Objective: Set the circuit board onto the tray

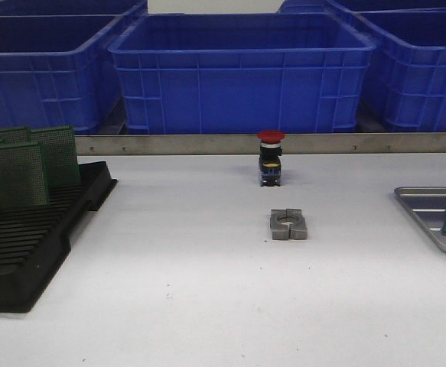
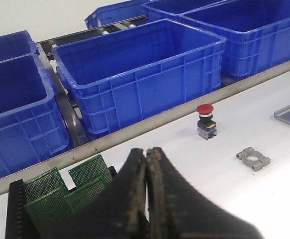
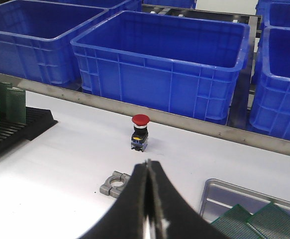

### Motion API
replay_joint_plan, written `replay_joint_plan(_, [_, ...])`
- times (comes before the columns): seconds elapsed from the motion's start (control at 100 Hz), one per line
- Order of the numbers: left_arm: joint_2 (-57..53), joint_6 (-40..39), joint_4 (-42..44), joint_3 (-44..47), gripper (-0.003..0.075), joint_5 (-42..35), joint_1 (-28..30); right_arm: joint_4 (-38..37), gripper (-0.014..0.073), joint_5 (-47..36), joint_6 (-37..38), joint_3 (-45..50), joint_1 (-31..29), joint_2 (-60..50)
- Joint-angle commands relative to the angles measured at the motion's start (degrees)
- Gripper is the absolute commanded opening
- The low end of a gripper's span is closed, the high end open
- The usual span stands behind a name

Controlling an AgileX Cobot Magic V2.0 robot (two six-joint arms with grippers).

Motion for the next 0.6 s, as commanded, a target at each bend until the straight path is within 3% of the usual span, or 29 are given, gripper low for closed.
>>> replay_joint_plan(0.0, [-0.45, -0.68, 0.01, -1.56, -0.0020, -3.24, 0.28, 1.26, -0.0060, -2.31, -0.72, -1.35, 0.03, 0.51])
replay_joint_plan(0.11, [-4.07, -4.58, 16.74, 0.83, -0.0020, -6.86, 3.08, 1.26, -0.0060, -2.31, -0.72, -1.35, 0.03, 0.51])
replay_joint_plan(0.28, [-9.58, -46.37, 39.73, 8.66, -0.0020, -10.87, 10.95, 1.26, -0.0060, -2.31, -0.72, -1.35, 0.03, 0.51])
replay_joint_plan(0.35, [-12.19, -58.65, 47.23, 12.20, -0.0020, -10.87, 13.65, 1.26, -0.0060, -2.31, -0.72, -1.35, 0.03, 0.51])
replay_joint_plan(0.42, [-15.21, -63.33, 50.47, 15.78, -0.0020, -10.87, 15.82, 1.26, -0.0060, -2.31, -0.72, -1.35, 0.03, 0.51])
replay_joint_plan(0.54, [-21.14, -63.33, 50.35, 21.44, -0.0020, -10.87, 18.68, 1.26, -0.0060, -2.31, -0.72, -1.35, 0.03, 0.51])
replay_joint_plan(0.59, [-24.08, -63.22, 50.35, 21.08, -0.0020, -4.08, 19.38, 1.26, -0.0060, -2.31, -0.72, -1.35, 0.03, 0.51])
